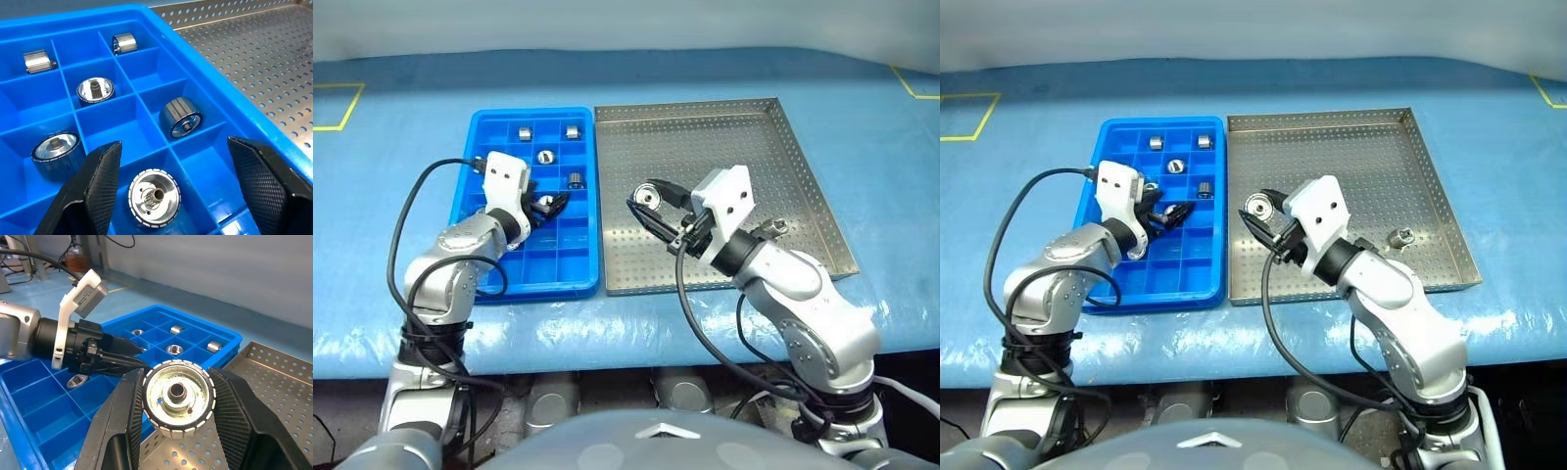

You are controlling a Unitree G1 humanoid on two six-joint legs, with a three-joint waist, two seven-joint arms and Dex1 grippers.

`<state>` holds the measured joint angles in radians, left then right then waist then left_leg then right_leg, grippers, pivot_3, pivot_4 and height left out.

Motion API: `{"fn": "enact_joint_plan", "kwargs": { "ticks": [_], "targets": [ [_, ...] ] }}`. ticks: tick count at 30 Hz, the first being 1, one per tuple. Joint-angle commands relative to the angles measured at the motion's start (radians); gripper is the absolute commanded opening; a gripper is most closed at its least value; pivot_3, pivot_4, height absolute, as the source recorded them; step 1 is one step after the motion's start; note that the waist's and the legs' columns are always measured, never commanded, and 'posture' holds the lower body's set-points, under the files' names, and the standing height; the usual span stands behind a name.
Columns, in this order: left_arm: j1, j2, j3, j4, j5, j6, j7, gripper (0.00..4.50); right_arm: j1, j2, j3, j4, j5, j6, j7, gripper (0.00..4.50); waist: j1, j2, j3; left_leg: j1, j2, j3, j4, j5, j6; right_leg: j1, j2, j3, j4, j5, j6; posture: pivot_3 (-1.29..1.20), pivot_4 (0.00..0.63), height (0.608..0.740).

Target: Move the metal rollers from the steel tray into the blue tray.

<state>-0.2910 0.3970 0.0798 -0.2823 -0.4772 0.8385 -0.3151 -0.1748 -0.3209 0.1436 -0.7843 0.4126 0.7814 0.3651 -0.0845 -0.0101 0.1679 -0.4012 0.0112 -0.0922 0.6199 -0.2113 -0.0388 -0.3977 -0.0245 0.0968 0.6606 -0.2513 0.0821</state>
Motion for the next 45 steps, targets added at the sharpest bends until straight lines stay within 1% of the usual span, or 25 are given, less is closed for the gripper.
{"fn": "enact_joint_plan", "kwargs": {
  "ticks": [1, 5, 6, 9, 14, 20, 26, 28, 29, 31, 32, 33, 35, 36, 39, 42, 43, 45],
  "targets": [
    [-0.047, 0.001, 0.114, -0.078, -0.132, 0.000, -0.069, 3.80, -0.039, 0.083, 0.038, 0.031, 0.063, 0.070, -0.037, 1.70, -0.002, 0.000, 0.000, 0.000, 0.000, 0.000, 0.000, 0.000, 0.000, 0.000, 0.000, 0.000, 0.000, 0.000, 0.000, -0.06, 0.150, 0.740],
    [-0.101, 0.036, 0.186, -0.071, -0.181, -0.002, -0.078, 3.80, -0.082, 0.198, 0.114, 0.118, 0.122, 0.165, -0.052, 1.70, -0.003, 0.000, 0.000, 0.001, 0.001, 0.000, 0.000, 0.000, 0.000, 0.000, 0.001, 0.000, 0.002, 0.002, -0.003, -0.05, 0.150, 0.740],
    [-0.113, 0.059, 0.203, -0.062, -0.182, -0.009, -0.087, 3.80, -0.100, 0.229, 0.139, 0.162, 0.126, 0.174, -0.050, 1.70, -0.003, 0.000, 0.000, 0.001, 0.001, 0.000, 0.000, 0.000, 0.000, 0.000, 0.001, 0.000, 0.002, 0.001, -0.003, -0.04, 0.150, 0.740],
    [-0.129, 0.103, 0.227, -0.049, -0.181, -0.019, -0.098, 3.80, -0.132, 0.281, 0.180, 0.257, 0.128, 0.186, -0.040, 1.70, -0.006, 0.000, 0.000, 0.001, 0.001, 0.000, 0.000, 0.000, 0.000, 0.000, 0.001, 0.000, 0.001, 0.002, -0.003, -0.03, 0.150, 0.740],
    [-0.098, 0.167, 0.224, -0.076, -0.169, -0.016, -0.122, 3.80, -0.178, 0.339, 0.242, 0.412, 0.101, 0.172, -0.026, 1.70, 0.001, 0.000, 0.000, 0.000, 0.001, 0.000, -0.002, 0.000, 0.000, -0.001, 0.000, -0.001, 0.000, 0.002, -0.004, -0.01, 0.150, 0.740],
    [-0.045, 0.159, 0.191, -0.104, -0.154, -0.024, -0.105, 3.80, -0.213, 0.369, 0.259, 0.548, 0.079, 0.154, 0.000, 1.70, 0.007, 0.000, 0.000, 0.000, 0.001, -0.001, -0.003, 0.000, 0.000, -0.001, 0.000, -0.001, 0.000, 0.002, -0.005, 0.01, 0.150, 0.740],
    [-0.030, 0.152, 0.172, -0.112, -0.151, -0.027, -0.099, 3.80, -0.221, 0.375, 0.254, 0.583, 0.082, 0.163, 0.032, 1.70, 0.012, 0.000, 0.000, 0.001, 0.001, -0.001, -0.003, 0.000, 0.000, -0.001, 0.000, -0.001, 0.000, 0.002, -0.006, 0.01, 0.150, 0.740],
    [-0.034, 0.147, 0.169, -0.104, -0.153, -0.028, -0.100, 3.84, -0.219, 0.372, 0.252, 0.578, 0.081, 0.161, 0.040, 2.42, 0.011, 0.000, 0.000, 0.001, 0.001, -0.001, -0.003, 0.000, 0.000, -0.001, 0.001, -0.001, 0.000, 0.002, -0.006, 0.01, 0.150, 0.740],
    [-0.038, 0.144, 0.165, -0.099, -0.153, -0.028, -0.101, 3.84, -0.215, 0.369, 0.248, 0.561, 0.089, 0.157, 0.052, 2.67, 0.011, 0.000, 0.000, 0.001, 0.001, -0.001, -0.003, 0.000, -0.001, -0.001, 0.001, -0.001, 0.000, 0.002, -0.006, 0.00, 0.150, 0.740],
    [-0.045, 0.135, 0.153, -0.091, -0.149, -0.029, -0.101, 3.84, -0.201, 0.387, 0.212, 0.525, 0.126, 0.147, 0.067, 3.37, 0.012, 0.000, 0.000, 0.001, 0.001, -0.001, -0.003, 0.000, -0.001, -0.001, 0.001, -0.001, 0.000, 0.002, -0.006, -0.01, 0.150, 0.740],
    [-0.050, 0.130, 0.143, -0.087, -0.143, -0.031, -0.099, 3.84, -0.196, 0.395, 0.188, 0.507, 0.144, 0.144, 0.070, 3.65, 0.012, 0.000, 0.000, 0.000, 0.001, -0.001, -0.003, 0.000, -0.001, -0.001, 0.001, -0.001, 0.000, 0.002, -0.006, -0.02, 0.150, 0.740],
    [-0.055, 0.122, 0.133, -0.082, -0.139, -0.032, -0.097, 3.84, -0.193, 0.403, 0.163, 0.492, 0.159, 0.144, 0.065, 3.65, 0.011, 0.000, 0.000, 0.000, 0.001, -0.001, -0.003, 0.000, -0.001, -0.001, 0.001, -0.001, 0.000, 0.002, -0.006, -0.02, 0.150, 0.740],
    [-0.064, 0.107, 0.119, -0.077, -0.140, -0.032, -0.094, 3.84, -0.190, 0.403, 0.130, 0.467, 0.158, 0.139, 0.037, 3.65, 0.010, 0.000, 0.000, 0.000, 0.001, -0.001, -0.003, 0.000, -0.001, -0.001, 0.000, -0.001, 0.000, 0.002, -0.006, -0.04, 0.150, 0.740],
    [-0.068, 0.100, 0.113, -0.078, -0.143, -0.030, -0.094, 3.84, -0.191, 0.394, 0.119, 0.446, 0.133, 0.127, 0.009, 3.65, 0.008, 0.000, 0.000, 0.000, 0.001, -0.001, -0.003, 0.000, -0.001, -0.001, 0.000, -0.001, 0.000, 0.002, -0.006, -0.04, 0.150, 0.740],
    [-0.074, 0.078, 0.090, -0.083, -0.158, -0.028, -0.105, 3.84, -0.191, 0.357, 0.042, 0.366, 0.048, 0.100, -0.117, 3.65, 0.007, 0.000, 0.000, 0.000, 0.001, -0.001, -0.003, 0.000, -0.001, -0.001, 0.000, -0.001, 0.000, 0.002, -0.006, -0.06, 0.150, 0.740],
    [-0.072, 0.048, 0.027, -0.083, -0.159, -0.029, -0.132, 3.84, -0.157, 0.268, -0.045, 0.278, -0.106, 0.115, -0.293, 3.65, 0.007, -0.001, 0.000, 0.000, 0.000, -0.001, -0.003, 0.000, -0.001, -0.001, 0.000, -0.001, 0.000, 0.002, -0.006, -0.08, 0.150, 0.740],
    [-0.072, 0.038, -0.004, -0.082, -0.152, -0.030, -0.142, 3.84, -0.137, 0.233, -0.068, 0.256, -0.155, 0.132, -0.341, 3.65, 0.010, -0.001, -0.001, 0.000, 0.000, -0.001, -0.003, 0.000, -0.001, -0.001, -0.001, -0.001, 0.000, 0.002, -0.006, -0.08, 0.150, 0.740],
    [-0.075, 0.033, -0.067, -0.081, -0.127, -0.033, -0.159, 3.84, -0.103, 0.204, -0.114, 0.224, -0.206, 0.159, -0.404, 3.65, 0.009, -0.001, -0.001, -0.001, -0.002, -0.001, -0.003, 0.000, -0.001, -0.002, -0.002, -0.001, -0.001, 0.002, -0.006, -0.10, 0.150, 0.740]
  ]
}}
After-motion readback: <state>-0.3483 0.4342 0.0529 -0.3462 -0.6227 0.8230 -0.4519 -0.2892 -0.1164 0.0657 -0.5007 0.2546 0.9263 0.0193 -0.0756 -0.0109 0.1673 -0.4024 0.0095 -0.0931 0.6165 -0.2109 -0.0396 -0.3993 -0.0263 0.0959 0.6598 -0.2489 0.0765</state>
